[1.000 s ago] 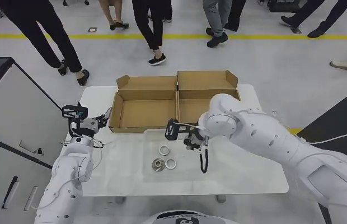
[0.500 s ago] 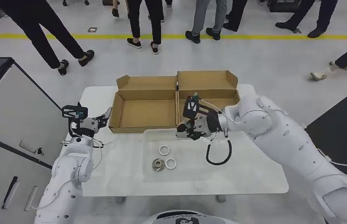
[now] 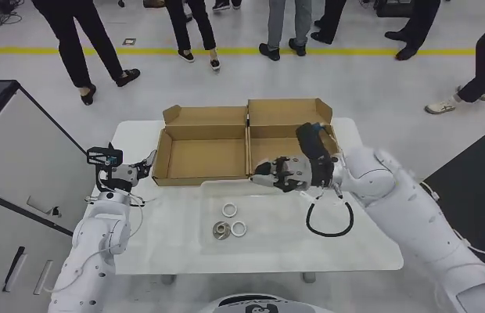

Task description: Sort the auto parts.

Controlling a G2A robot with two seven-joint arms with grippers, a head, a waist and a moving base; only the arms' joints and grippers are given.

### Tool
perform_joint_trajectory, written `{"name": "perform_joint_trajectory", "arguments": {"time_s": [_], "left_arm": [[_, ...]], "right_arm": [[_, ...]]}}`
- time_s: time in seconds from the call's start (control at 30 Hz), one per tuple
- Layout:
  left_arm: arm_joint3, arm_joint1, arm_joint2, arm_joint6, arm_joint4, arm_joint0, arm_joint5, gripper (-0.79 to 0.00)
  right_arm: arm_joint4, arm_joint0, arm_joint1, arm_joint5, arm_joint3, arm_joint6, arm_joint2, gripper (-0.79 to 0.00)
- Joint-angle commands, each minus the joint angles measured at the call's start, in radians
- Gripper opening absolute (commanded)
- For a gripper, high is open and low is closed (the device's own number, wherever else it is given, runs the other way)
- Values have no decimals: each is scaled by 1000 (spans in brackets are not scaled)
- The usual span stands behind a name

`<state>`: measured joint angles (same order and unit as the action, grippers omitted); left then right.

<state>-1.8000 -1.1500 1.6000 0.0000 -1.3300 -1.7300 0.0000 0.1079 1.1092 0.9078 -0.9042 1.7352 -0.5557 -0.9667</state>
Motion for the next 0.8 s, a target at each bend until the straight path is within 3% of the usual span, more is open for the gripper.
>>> {"name": "perform_joint_trajectory", "arguments": {"time_s": [0.0, 0.17, 0.6, 0.77], "left_arm": [[0, 0, 0, 0, 0, 0, 0, 0], [0, 0, 0, 0, 0, 0, 0, 0], [0, 0, 0, 0, 0, 0, 0, 0], [0, 0, 0, 0, 0, 0, 0, 0]], "right_arm": [[-10, 8, 6, -78, -16, 61, -3, -785], [-21, 8, 23, -108, -10, 149, 24, -785], [-2, -3, 28, -108, -14, 148, 35, -785], [-126, 36, 39, -108, 24, 257, 43, -785]]}}
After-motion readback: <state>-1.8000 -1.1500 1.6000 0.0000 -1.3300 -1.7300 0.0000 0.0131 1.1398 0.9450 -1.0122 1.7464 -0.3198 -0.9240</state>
